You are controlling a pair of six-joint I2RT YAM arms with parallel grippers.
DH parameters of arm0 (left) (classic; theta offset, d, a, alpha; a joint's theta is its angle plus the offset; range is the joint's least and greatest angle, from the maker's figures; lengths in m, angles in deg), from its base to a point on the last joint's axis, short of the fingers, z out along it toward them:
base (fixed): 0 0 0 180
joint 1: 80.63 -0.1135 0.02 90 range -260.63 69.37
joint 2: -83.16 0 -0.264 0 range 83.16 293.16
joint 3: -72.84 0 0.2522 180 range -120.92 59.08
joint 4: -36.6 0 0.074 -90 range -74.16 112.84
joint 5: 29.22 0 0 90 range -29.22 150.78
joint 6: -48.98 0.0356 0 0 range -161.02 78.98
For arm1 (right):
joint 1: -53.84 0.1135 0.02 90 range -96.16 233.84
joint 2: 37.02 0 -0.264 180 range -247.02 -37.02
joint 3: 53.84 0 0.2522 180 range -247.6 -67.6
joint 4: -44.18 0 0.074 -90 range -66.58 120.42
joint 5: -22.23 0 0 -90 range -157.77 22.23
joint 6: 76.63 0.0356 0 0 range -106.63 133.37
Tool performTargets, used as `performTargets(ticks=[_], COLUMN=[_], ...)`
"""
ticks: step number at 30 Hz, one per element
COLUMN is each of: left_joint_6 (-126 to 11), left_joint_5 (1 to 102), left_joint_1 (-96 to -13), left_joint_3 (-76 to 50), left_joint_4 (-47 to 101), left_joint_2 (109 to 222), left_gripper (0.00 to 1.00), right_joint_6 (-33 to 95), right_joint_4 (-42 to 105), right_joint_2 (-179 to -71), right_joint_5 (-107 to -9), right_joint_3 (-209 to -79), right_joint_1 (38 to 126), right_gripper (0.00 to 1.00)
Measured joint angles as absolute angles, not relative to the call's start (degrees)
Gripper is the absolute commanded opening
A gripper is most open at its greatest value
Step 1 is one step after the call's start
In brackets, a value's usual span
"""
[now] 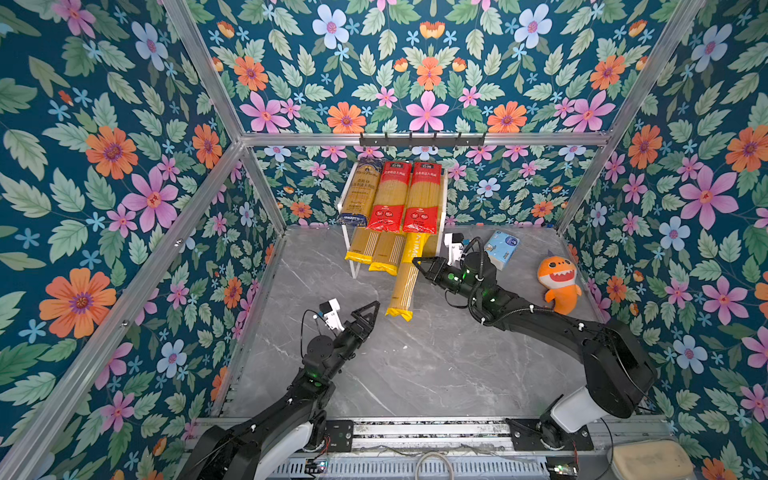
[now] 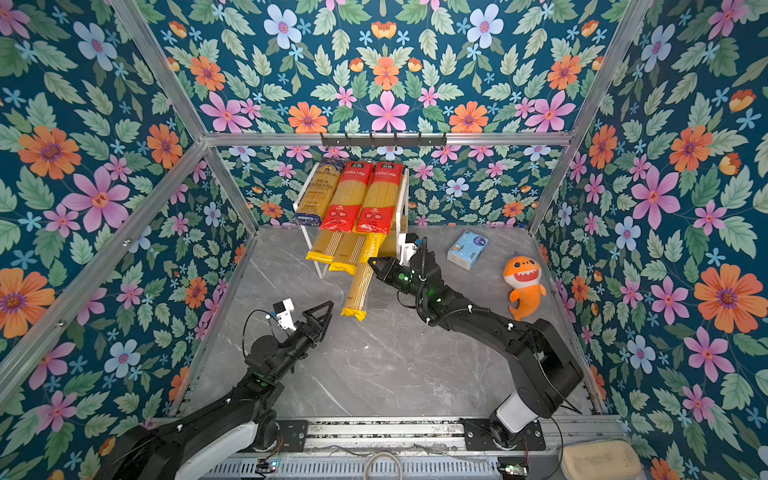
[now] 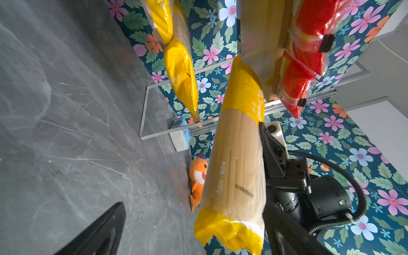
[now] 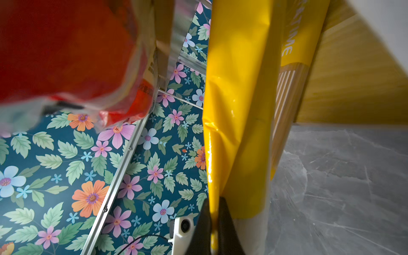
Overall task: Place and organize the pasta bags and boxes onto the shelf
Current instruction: 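Lower the pack onto the lower shelf board beside the other yellow packs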
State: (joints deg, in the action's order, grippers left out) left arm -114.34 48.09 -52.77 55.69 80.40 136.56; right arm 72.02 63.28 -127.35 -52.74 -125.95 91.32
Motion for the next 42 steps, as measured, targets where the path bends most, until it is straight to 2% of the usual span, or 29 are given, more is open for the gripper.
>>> performTargets(ticks=[6,10,13,16,20,25,31,42], left_joint_6=[-114.7,-116.2,-117.5,-119.0,-119.9,-120.0,-118.5,-114.2], left_joint_5=[49.5,50.0,50.2,50.4,50.4,50.8,51.3,55.4], left_joint_1=[-47.2,-46.3,-46.1,-46.0,-46.0,-46.0,-45.9,-45.9], left_joint_3=[51.6,50.6,49.6,48.6,47.1,46.5,44.8,41.4], left_joint_4=[90.7,97.6,102.5,105.9,108.1,107.2,103.7,88.9], left_joint_2=[147.5,155.4,159.6,162.1,163.3,162.8,161.1,159.8], left_gripper=[0.92,0.87,0.80,0.68,0.45,0.29,0.09,0.01], right_joint_6=[73.7,75.1,76.7,77.6,78.9,80.5,80.6,80.4], right_joint_4=[64.7,66.9,68.4,69.5,70.9,72.2,72.6,75.8], right_joint_2=[-129.0,-129.2,-129.8,-129.9,-129.8,-129.4,-129.3,-126.7], right_joint_5=[-51.2,-50.2,-49.9,-49.7,-48.2,-47.7,-47.8,-49.7], right_joint_3=[-126.8,-126.8,-126.8,-126.1,-124.3,-122.7,-122.3,-118.4], right_joint_1=[91.4,90.9,90.4,90.2,89.4,88.1,87.6,86.7], right_gripper=[0.00,0.00,0.00,0.00,0.00,0.00,0.10,0.29])
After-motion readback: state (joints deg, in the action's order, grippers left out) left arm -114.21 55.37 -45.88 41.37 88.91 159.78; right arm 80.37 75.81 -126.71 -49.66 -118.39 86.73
